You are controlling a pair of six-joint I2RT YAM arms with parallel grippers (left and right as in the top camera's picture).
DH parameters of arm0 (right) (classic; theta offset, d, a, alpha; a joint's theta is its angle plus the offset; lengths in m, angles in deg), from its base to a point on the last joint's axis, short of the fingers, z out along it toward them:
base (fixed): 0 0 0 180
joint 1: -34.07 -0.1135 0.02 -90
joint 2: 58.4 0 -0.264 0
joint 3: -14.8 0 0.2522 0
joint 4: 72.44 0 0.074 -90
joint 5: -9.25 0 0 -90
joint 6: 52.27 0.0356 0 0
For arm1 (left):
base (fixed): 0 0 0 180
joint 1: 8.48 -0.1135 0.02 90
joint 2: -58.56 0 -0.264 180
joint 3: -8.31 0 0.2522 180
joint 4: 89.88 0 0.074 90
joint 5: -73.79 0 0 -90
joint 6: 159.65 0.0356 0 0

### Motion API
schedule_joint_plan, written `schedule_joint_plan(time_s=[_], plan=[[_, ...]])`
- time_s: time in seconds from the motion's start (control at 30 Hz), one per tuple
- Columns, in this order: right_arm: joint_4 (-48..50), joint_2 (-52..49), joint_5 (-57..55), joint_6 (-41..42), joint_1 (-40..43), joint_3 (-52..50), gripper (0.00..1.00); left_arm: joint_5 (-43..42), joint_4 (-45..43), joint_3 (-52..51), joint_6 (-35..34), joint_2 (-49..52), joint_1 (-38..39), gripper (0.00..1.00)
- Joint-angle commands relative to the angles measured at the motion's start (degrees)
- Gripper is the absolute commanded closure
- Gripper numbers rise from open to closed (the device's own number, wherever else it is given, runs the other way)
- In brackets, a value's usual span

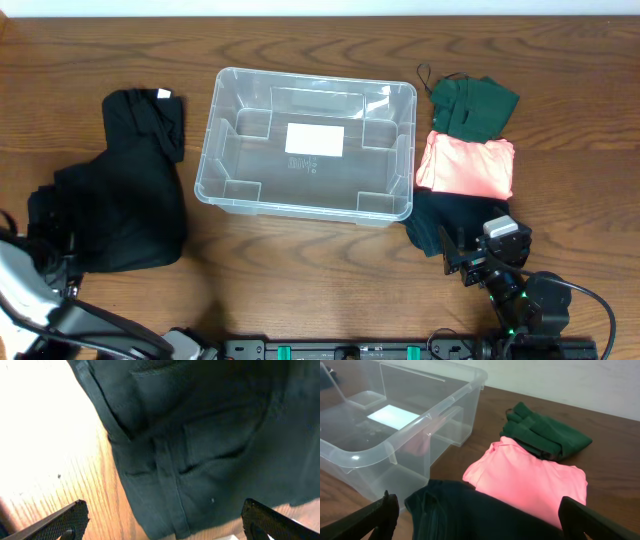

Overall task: Pack container
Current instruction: 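Reach the left gripper to the black clothes stack and grasp it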

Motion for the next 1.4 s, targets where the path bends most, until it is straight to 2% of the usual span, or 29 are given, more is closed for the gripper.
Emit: schedule_joint_plan(time_s=[0.0,0.27,0.43,0.6,0.97,1.03,1.13,1.23,1.3,1.37], plan=[[-0.07,0.37,-0.17,0.37,-0.61,-0.17,0.01,-2.25,-1.55,-0.66,3.37,1.95,-1.62,0.02],[-0.04,0.37,-0.17,0.37,-0.61,-0.17,0.01,-1.51,-2.64,-2.1,9.03,6.62,-2.91,0.02],[-0.04,0.37,-0.17,0.37,-0.61,-0.17,0.01,-1.49,-8.39,-4.31,9.03,8.09,-2.91,0.02],[-0.04,0.37,-0.17,0.37,-0.61,-0.17,0.01,0.26,-9.25,-5.05,10.47,10.36,-2.91,0.02],[-0.04,0.37,-0.17,0.37,-0.61,-0.17,0.01,-2.21,-15.82,-5.09,10.49,19.3,-2.91,0.01],[-0.07,0.37,-0.17,0.37,-0.61,-0.17,0.01,-6.1,-17.14,-5.09,11.13,20.46,-2.91,0.1],[-0.04,0.37,-0.17,0.37,-0.61,-0.17,0.01,-9.68,-18.34,-5.09,13.29,20.68,-2.91,0.47],[-0.04,0.37,-0.17,0.37,-0.61,-0.17,0.01,-9.75,-18.64,-5.09,13.29,20.39,-2.91,0.67],[-0.04,0.37,-0.17,0.37,-0.61,-0.17,0.01,-12.61,-18.64,-5.09,14.93,19.82,-2.91,0.81],[-0.04,0.37,-0.17,0.37,-0.61,-0.17,0.01,-15.37,-18.62,-5.07,15.23,18.67,-2.91,0.92]])
